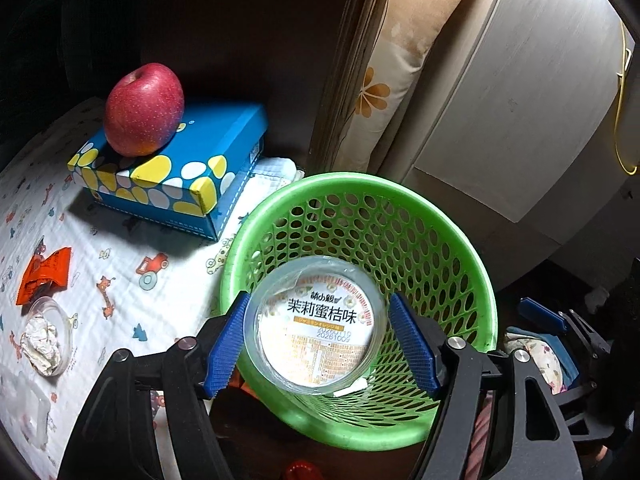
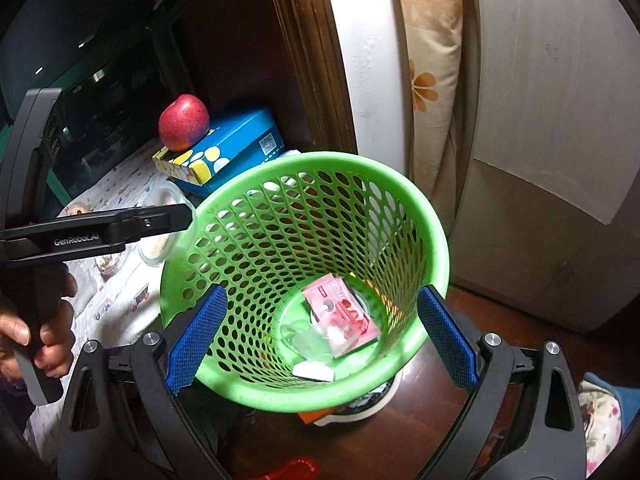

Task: Collect trash
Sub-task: 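Drop the clear tray into the basket while the left tool brings the jelly cup over it, then move both tools back over the bed toward the clear cup and tissue bowl, then grasp the clear plastic cup with the left tool while the right tool grasps the crumpled white tissue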

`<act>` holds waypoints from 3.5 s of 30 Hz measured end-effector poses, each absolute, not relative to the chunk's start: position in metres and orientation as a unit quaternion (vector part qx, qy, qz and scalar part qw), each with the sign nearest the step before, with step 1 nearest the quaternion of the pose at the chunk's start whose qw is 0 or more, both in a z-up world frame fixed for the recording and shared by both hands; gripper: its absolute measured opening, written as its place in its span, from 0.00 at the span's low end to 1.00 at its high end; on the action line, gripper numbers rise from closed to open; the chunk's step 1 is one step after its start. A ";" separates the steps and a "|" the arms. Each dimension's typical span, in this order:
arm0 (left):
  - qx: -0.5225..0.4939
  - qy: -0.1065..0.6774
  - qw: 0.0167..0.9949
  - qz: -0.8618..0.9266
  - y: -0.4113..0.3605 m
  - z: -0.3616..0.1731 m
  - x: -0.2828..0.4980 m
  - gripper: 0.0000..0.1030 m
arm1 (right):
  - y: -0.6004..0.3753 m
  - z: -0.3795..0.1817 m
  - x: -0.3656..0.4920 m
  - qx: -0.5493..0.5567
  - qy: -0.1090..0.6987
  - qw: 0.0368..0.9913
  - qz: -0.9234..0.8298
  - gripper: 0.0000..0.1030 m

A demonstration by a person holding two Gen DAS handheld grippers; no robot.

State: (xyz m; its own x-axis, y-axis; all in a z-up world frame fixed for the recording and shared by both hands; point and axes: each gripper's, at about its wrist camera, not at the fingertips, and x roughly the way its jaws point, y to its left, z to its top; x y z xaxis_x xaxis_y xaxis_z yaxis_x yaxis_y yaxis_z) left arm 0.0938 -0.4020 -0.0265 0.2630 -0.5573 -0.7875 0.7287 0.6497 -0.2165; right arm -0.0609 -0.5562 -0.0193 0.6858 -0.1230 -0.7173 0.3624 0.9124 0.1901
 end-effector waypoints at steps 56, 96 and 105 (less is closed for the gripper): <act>-0.044 0.511 0.855 -0.073 -0.045 -0.104 0.241 0.77 | -0.339 -0.020 0.095 0.061 0.409 0.907 0.085 0.92; -0.072 0.489 0.863 -0.107 -0.013 -0.081 0.240 0.58 | -0.260 -0.081 0.216 0.054 0.458 0.879 0.124 0.49; -0.061 0.479 0.866 -0.130 -0.038 -0.066 0.224 0.58 | -0.283 -0.052 0.180 0.077 0.431 0.891 0.123 0.49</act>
